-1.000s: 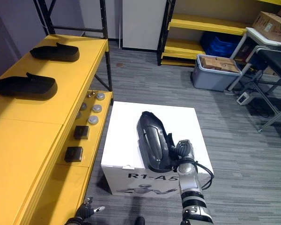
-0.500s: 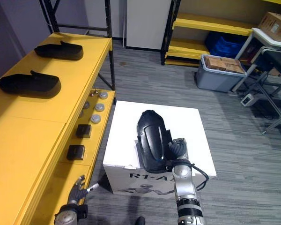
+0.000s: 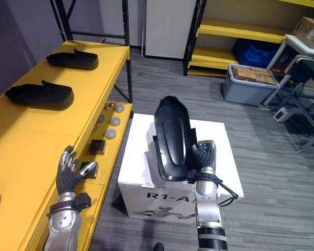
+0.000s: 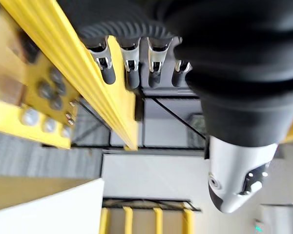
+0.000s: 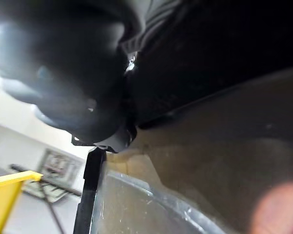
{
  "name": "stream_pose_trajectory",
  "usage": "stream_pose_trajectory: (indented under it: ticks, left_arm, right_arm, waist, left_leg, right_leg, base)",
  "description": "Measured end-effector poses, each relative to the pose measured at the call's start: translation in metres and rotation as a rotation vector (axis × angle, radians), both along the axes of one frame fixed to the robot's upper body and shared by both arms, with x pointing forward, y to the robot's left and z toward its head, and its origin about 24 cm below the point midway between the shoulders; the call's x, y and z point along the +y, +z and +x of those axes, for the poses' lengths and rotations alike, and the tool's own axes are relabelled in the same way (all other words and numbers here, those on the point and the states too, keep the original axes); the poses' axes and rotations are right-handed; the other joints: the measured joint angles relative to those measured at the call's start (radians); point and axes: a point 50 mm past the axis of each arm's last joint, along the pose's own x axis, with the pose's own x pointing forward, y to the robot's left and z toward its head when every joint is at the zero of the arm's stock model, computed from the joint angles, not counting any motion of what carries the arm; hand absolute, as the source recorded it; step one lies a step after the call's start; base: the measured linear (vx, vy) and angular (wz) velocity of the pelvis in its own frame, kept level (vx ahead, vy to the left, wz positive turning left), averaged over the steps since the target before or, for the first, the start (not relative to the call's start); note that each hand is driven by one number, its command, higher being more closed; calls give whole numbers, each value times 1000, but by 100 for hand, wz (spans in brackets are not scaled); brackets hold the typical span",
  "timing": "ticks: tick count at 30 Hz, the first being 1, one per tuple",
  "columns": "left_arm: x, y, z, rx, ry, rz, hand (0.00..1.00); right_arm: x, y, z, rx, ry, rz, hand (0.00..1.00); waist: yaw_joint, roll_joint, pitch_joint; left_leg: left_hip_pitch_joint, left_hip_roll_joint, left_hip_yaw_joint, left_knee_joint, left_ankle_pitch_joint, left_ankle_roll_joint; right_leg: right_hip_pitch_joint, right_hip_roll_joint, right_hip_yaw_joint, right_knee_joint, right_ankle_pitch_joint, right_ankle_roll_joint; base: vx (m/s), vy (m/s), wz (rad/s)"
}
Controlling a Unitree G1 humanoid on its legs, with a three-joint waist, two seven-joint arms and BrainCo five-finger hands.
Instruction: Walk over and take plastic housings, then place them on the shelf
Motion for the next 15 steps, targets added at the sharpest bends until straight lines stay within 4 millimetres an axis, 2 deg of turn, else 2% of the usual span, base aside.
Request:
stream_pose_trajectory:
  ticks: [4,8,13,15]
  left_arm:
    - [-26,11,10,-51,-112,-43,0]
    - [-49,15,23,-66,-223,-80,0]
    - [-62,6,30,-20,-296,-139,0]
    - [-62,5,30,-15,-303,-148,0]
  right_arm:
    - [19,23,-1,-107,77,-14,100]
    - [47,45,1,-216,181,-2,100]
    - [74,54,-3,-263,293,-6,100]
    - [78,54,-4,-266,310,-9,100]
  waist:
    - [-1,2,-1]
    - [-3,5,-2]
    - [-2,10,-3]
    - [-3,10,-3]
  left_leg:
    - [1,1,7,1,0,0]
    - [4,0,19,3,0,0]
    - [13,1,32,4,0,0]
    - [13,1,41,3,0,0]
  right_leg:
    - [0,1,3,0,2,-2]
    - [0,2,12,0,6,-8]
    - [0,5,28,0,10,-13]
    - [0,6,36,0,11,-13]
  base:
    - [1,1,-2]
    - [1,9,-7]
    - [-5,10,-9]
    - [-25,14,-13]
